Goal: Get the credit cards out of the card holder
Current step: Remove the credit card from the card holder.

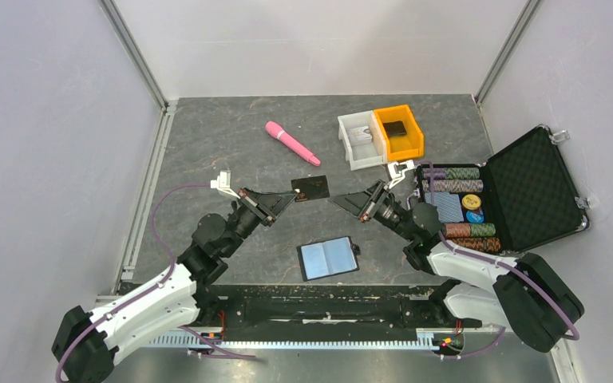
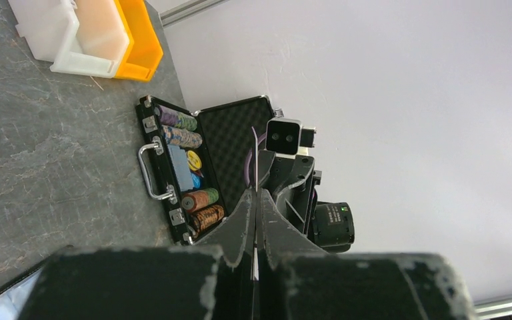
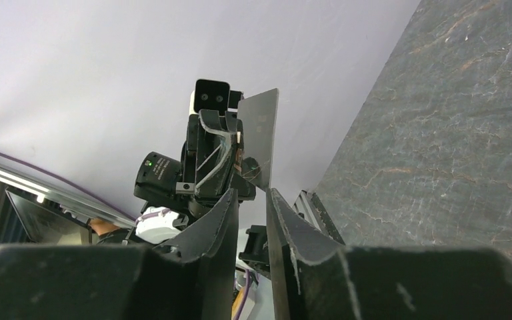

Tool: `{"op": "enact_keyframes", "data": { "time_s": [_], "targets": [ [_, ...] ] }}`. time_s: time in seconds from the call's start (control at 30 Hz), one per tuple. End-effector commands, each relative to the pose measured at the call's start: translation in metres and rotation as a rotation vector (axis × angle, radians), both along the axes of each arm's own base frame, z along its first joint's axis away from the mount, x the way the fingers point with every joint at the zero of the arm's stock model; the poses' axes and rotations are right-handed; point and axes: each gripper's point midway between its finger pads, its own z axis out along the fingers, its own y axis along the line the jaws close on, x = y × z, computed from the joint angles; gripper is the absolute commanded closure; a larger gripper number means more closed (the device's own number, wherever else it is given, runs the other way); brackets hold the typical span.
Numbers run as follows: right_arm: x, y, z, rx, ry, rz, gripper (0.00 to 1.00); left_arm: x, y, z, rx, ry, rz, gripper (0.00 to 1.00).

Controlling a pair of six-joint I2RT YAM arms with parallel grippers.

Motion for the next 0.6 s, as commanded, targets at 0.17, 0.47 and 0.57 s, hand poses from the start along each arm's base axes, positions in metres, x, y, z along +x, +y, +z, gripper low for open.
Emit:
{"op": "enact_keyframes", "data": {
  "time_s": [0.17, 0.47, 0.57],
  "targets": [
    [0.0018, 0.0053, 0.0219, 0.048, -0.05, 0.01, 0.67, 0.0007, 0.0078, 0.0181, -0.038, -0.025, 0.034, 0.98],
    [0.0005, 0.0058, 0.0274, 0.056, -0.07, 0.018, 0.72, 0.0006, 0.0075, 0.0136, -0.036, -0.01, 0.031, 0.98],
    [0.0006, 0.0061, 0.0296, 0.059, -0.074, 0.017, 0.79, -0.0004, 0.0081, 0.0118, -0.04, -0.005, 0.03, 0.98]
  ]
}}
